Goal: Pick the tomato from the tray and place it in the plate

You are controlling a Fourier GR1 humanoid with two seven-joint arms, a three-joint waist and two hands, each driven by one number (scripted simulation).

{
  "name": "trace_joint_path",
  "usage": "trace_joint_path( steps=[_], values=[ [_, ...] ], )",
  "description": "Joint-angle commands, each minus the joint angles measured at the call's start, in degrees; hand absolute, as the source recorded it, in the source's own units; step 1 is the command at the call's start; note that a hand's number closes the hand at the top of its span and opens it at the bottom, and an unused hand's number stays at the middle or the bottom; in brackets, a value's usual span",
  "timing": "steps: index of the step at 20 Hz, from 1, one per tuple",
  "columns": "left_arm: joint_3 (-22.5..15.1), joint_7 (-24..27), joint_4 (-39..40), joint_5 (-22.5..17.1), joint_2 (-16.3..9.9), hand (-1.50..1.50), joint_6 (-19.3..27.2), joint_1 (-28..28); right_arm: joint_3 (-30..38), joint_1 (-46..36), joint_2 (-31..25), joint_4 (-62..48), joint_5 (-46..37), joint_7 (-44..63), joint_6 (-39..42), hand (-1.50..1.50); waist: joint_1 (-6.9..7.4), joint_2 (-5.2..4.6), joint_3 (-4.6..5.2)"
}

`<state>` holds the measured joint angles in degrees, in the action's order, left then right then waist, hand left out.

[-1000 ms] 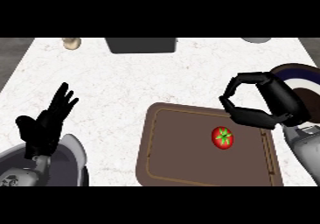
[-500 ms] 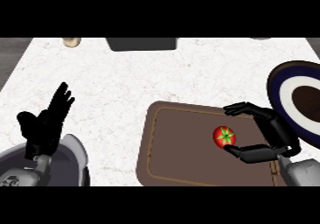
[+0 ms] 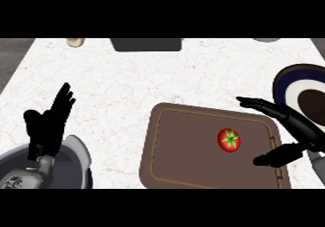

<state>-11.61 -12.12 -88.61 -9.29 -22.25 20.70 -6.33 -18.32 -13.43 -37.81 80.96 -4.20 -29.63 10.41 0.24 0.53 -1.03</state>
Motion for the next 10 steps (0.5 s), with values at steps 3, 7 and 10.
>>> trace_joint_path(
  steps=[3, 7, 10],
  values=[
    [-2.3, -0.1, 4.3, 0.1, 3.5, 0.0, -0.3, 2.8, -1.5, -5.1, -6.2, 1.9, -7.1, 7.0, 3.3, -1.5, -0.12, -0.63, 1.15],
    [-1.3, -0.5, 3.8, -0.2, 3.2, 0.0, -0.5, 2.3, -7.1, -6.8, -7.2, 4.2, -10.9, 14.6, 9.3, -1.5, 0.11, -0.63, 1.2],
    [-3.4, -0.1, 3.8, 1.6, 4.7, 0.0, 0.4, 3.9, -9.0, -8.0, -6.1, 5.8, -11.2, 19.0, 12.9, -1.5, 0.17, -0.62, 1.14]
  ],
)
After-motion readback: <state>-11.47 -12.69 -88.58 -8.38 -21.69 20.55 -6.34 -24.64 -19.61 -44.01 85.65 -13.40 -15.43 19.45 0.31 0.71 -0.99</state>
